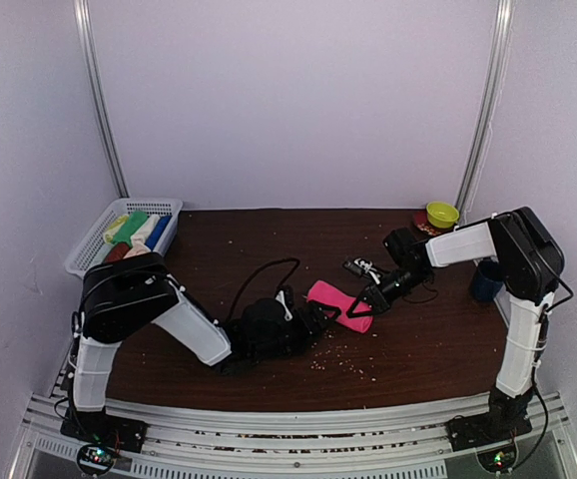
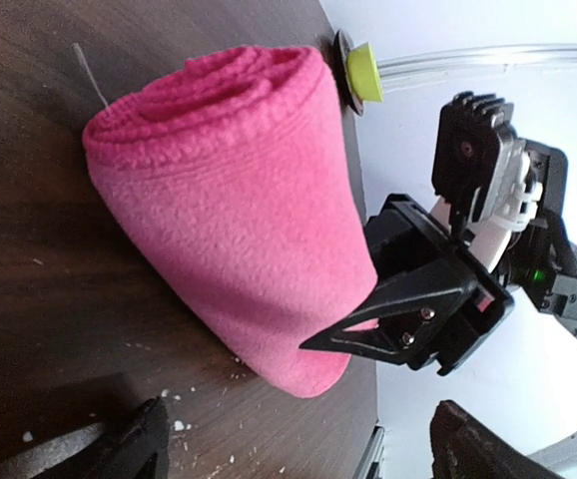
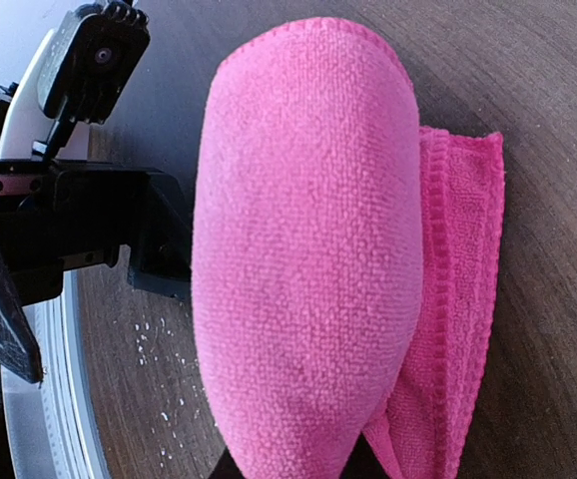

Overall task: Roll the towels
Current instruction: Roll the towel at the center of the board, then pick up the towel from the center of the board.

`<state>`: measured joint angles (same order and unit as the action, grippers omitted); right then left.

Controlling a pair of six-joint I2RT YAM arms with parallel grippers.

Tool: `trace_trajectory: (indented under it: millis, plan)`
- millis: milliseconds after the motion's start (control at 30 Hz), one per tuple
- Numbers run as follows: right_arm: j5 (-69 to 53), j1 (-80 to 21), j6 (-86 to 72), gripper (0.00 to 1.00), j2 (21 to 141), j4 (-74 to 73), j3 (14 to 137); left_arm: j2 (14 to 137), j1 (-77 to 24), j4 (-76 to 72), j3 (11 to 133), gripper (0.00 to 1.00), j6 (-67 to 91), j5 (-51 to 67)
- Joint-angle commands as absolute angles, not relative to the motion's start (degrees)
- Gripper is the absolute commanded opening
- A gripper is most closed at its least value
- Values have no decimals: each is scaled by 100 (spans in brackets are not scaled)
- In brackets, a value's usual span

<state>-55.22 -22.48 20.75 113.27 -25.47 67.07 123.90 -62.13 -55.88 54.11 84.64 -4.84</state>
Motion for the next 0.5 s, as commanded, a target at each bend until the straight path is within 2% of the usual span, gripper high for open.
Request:
trace_trajectory:
  millis: [0, 467]
  plan:
    - [-5157, -2294, 1964, 17, 11631, -2710, 6413, 12684, -6283, -6101, 5658, 93, 8866, -1012]
    - [-5014, -2308, 1925, 18, 11558, -2524, 6261, 13259, -6284, -5582, 6458, 79, 9191, -1241]
